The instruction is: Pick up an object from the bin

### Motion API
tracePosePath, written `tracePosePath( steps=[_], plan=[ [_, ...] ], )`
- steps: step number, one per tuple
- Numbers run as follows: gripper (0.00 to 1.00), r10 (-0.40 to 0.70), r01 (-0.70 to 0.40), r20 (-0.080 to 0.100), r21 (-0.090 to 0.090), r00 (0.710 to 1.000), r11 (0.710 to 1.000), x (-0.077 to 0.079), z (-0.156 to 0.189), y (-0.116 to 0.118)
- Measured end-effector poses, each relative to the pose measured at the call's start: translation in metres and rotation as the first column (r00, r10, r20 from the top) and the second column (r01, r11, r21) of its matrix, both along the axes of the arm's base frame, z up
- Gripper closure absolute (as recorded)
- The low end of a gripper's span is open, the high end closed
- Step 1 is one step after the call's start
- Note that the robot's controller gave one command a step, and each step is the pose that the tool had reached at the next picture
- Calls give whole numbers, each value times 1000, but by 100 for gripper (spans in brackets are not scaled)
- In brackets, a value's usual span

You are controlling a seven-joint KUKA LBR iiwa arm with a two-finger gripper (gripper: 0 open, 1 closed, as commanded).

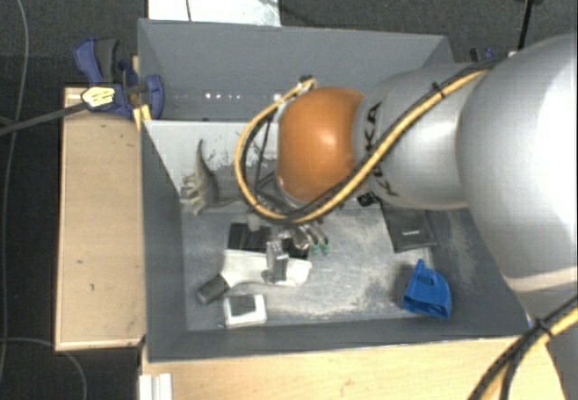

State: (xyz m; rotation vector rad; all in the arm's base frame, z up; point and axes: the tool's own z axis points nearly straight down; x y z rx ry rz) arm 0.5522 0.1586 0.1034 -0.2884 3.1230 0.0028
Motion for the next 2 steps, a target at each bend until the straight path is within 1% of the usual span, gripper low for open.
tracePosePath(
  steps=[1, 2],
  plan=[
    [0, 66, -66, -15, 0, 998, 998, 1, -35, -2],
    [100, -205, 205, -6, 3, 979, 979, 13, -27, -11]
  ],
)
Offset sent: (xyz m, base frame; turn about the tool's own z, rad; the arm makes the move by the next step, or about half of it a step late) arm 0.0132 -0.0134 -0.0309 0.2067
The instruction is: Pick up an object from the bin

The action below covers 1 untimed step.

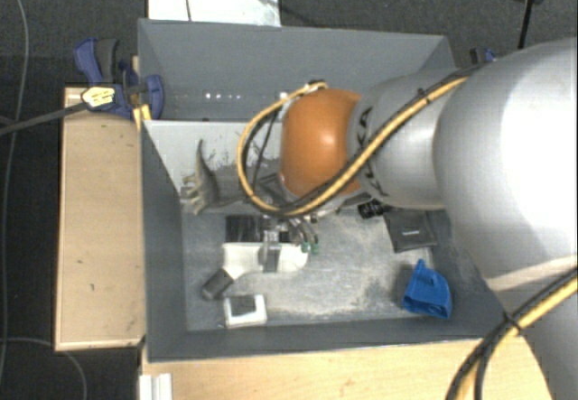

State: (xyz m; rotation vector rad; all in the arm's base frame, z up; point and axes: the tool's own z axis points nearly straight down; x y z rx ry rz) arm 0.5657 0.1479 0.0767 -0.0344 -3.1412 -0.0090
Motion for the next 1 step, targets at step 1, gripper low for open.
tracePosePath(
  steps=[1],
  plan=[
    [100, -1, 1, 0, 0, 1000, 1000, 0, 0, 0]
  ],
)
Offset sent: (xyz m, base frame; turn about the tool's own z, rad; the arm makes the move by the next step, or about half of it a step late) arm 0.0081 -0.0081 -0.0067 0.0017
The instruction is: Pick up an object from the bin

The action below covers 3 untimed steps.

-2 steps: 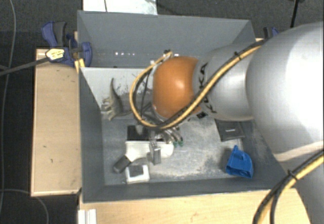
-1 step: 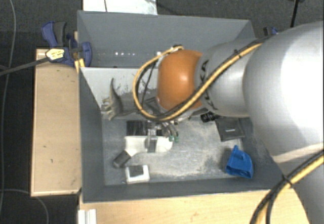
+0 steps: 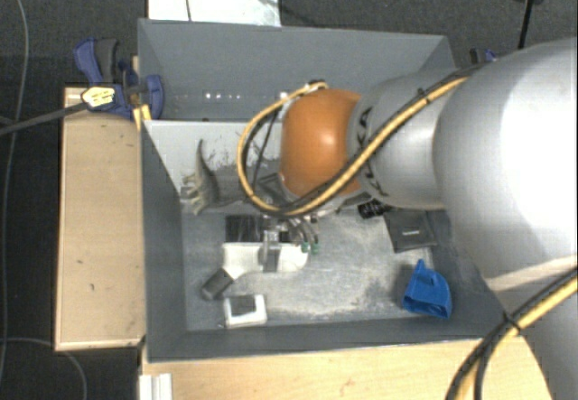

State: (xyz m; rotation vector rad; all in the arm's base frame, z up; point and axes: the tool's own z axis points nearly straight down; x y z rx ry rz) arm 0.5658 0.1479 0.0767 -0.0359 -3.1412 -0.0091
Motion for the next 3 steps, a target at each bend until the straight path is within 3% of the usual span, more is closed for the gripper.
tracePosePath(
  steps=[1, 2, 3],
  plan=[
    [100, 0, 0, -6, 6, 1000, 1000, 7, -1, -3],
    [100, 2, -2, 2, 4, 1000, 1000, 4, 0, -2],
    [100, 91, -91, -3, 10, 996, 996, 16, 1, -7]
  ],
)
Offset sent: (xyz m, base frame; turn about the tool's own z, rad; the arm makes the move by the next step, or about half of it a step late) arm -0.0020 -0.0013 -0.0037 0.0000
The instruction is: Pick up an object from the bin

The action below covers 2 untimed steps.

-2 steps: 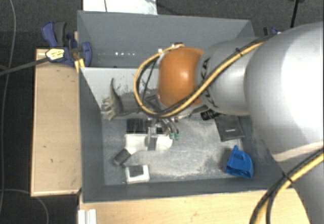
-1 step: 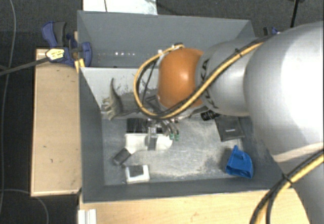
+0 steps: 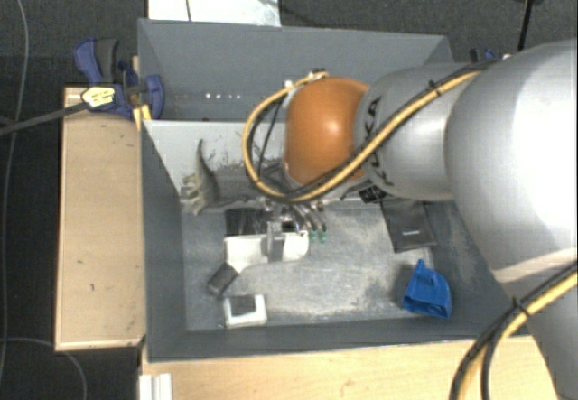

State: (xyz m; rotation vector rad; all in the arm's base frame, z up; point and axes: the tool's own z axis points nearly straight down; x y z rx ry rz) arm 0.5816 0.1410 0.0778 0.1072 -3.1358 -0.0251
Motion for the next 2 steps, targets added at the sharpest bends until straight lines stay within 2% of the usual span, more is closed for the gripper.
tracePosePath(
  steps=[1, 2],
  plan=[
    [100, -20, 20, 7, -5, 1000, 1000, 2, 0, 0],
    [100, -87, 87, 4, -1, 996, 996, -2, 20, 1]
  ],
)
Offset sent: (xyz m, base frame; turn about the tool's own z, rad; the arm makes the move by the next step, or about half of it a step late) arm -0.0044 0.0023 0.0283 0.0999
